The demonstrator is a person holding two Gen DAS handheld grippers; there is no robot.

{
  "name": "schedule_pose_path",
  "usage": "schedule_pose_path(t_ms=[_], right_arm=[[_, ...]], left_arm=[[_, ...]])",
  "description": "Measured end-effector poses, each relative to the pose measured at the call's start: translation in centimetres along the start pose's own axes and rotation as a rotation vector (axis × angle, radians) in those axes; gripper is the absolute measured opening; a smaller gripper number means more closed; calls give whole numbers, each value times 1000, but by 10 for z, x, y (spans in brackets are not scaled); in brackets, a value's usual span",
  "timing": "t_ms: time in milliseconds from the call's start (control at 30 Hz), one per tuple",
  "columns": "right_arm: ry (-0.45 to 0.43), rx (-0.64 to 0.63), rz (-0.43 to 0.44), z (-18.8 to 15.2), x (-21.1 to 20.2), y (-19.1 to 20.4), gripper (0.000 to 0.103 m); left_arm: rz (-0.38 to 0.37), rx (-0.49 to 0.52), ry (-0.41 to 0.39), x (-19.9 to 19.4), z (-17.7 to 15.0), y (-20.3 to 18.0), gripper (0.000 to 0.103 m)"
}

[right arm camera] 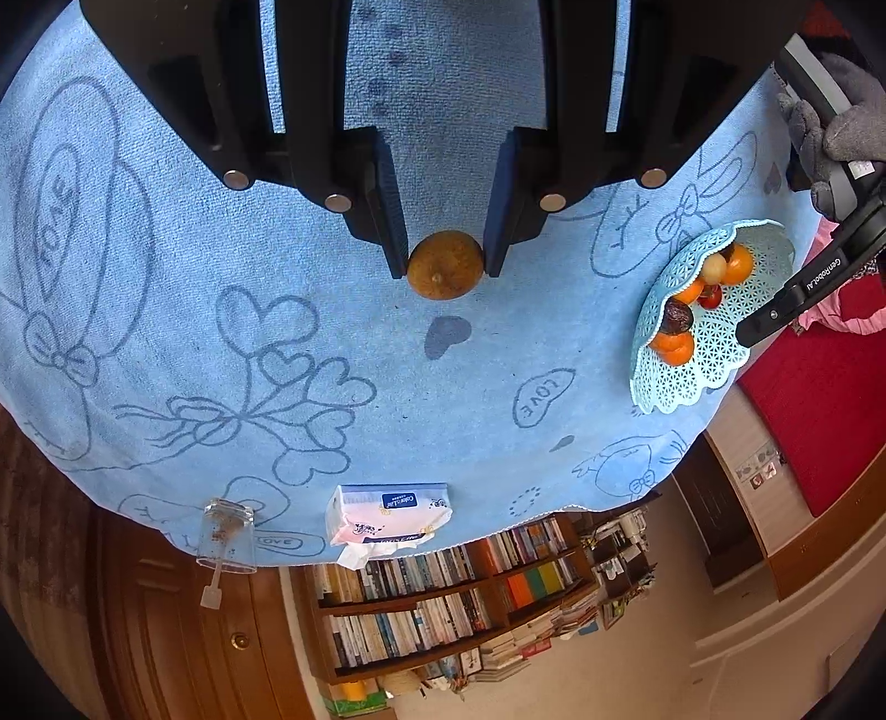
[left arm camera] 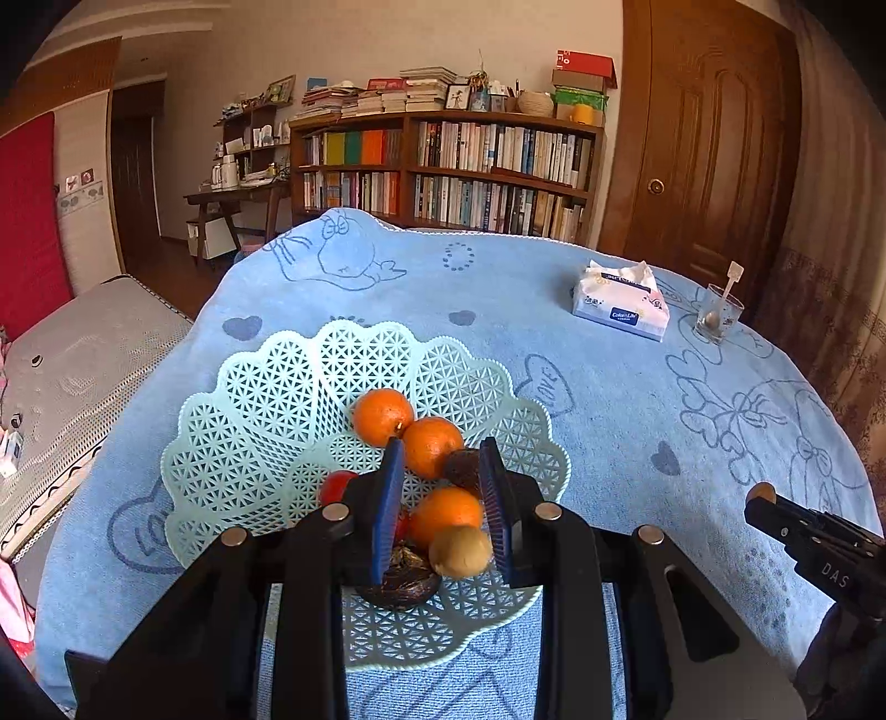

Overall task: Organize fruits
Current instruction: 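Drop the kiwi into the basket with the left tool while the right drops its kiwi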

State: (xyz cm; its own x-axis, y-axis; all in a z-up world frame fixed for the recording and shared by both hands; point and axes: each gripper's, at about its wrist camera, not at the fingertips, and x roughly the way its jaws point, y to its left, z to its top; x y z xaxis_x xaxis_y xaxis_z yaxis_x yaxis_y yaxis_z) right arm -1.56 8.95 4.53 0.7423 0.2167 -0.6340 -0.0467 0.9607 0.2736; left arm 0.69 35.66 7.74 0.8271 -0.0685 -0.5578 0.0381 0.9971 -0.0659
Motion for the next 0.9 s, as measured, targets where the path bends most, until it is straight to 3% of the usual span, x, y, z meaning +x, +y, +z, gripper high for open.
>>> schedule_pose_path(t_ms=[233,367,500,567,900], right_arm=[[-7,-47,43,11,2,34,28],[3,-71,77,16,8,54,28],[13,-97,109,21,14,75,28],[16,-113,125,24,17,86,28],[39,-203,194,32,32,141,28]], left_arm=[[20,-50,-21,-6,10,33,31],[31,-70,-38,-10,14,47,46],[37,-84,-45,-12,16,55,53],[49,-89,-50,-12,17,57,66],[106,-67,-83,-18,20,57,85]])
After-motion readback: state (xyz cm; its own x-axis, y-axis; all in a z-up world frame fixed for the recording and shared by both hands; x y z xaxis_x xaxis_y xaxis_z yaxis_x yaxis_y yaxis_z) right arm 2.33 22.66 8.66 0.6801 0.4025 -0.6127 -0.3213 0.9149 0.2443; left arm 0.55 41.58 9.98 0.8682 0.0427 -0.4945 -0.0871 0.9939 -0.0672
